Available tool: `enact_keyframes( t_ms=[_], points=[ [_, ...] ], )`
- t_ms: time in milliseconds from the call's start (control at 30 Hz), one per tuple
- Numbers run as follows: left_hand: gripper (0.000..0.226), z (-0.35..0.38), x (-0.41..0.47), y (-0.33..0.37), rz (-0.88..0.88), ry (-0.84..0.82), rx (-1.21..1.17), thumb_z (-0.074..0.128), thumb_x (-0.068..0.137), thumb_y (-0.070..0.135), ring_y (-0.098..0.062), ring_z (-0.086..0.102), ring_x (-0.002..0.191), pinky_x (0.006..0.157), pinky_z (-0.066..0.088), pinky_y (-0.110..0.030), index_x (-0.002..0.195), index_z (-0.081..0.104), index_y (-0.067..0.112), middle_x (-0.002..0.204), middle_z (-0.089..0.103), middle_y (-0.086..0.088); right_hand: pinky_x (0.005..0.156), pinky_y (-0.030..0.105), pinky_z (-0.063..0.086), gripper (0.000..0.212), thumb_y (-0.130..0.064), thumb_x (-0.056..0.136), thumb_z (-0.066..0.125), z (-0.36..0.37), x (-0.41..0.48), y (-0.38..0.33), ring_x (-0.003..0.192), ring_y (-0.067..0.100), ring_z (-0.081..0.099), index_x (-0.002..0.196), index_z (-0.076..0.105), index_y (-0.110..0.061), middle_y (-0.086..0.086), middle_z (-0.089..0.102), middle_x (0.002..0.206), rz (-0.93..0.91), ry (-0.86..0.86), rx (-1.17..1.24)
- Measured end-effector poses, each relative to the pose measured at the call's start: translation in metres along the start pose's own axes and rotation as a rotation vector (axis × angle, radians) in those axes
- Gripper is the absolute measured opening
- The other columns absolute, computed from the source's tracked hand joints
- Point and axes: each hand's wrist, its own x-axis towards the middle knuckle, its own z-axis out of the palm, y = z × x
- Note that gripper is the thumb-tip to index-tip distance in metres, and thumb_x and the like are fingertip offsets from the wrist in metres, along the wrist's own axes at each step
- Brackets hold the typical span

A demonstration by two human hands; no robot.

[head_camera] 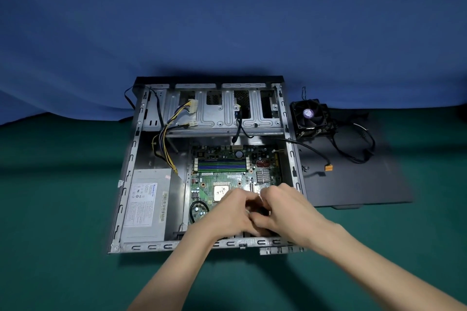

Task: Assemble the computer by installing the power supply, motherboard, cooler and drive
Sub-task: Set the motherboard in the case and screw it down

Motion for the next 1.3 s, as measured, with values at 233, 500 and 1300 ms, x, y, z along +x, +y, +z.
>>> enact_keyframes(
  t_ms=[233, 500, 1300],
  points=[
    [0.03, -0.001, 0.002, -0.004, -0.04, 0.001, -0.031, 0.074, 0.067, -0.006, -0.012, 0.043, 0.054, 0.052, 0.04, -0.023, 0.074, 0.064, 0.022, 0.057, 0.053, 0.008, 0.053, 0.03, 0.027, 0.035, -0.036, 0.083, 0.063, -0.006, 0.0, -0.002, 0.06, 0.022, 0.041, 0.069, 0.034, -0.022, -0.01, 0.034, 0.062, -0.009, -0.022, -0.028],
    [0.015, 0.0, 0.003, -0.001, -0.037, 0.017, 0.01, 0.071, 0.069, 0.0, -0.017, 0.042, 0.057, 0.053, 0.038, -0.03, 0.074, 0.066, 0.013, 0.065, 0.057, -0.006, 0.047, 0.025, 0.027, 0.034, -0.05, 0.08, 0.061, -0.006, 0.0, 0.005, 0.051, 0.009, 0.036, 0.073, 0.047, -0.019, -0.009, 0.041, 0.06, 0.024, -0.022, -0.03],
    [0.022, 0.002, 0.004, -0.002, -0.017, -0.005, 0.105, 0.084, 0.063, 0.015, -0.015, 0.047, 0.062, 0.057, 0.047, -0.037, 0.076, 0.068, 0.006, 0.072, 0.065, -0.02, 0.046, 0.028, 0.021, 0.049, -0.044, 0.082, 0.063, 0.007, 0.002, 0.007, 0.047, 0.01, 0.027, 0.057, 0.029, -0.018, -0.004, 0.033, 0.054, 0.073, 0.038, -0.008]
  ],
)
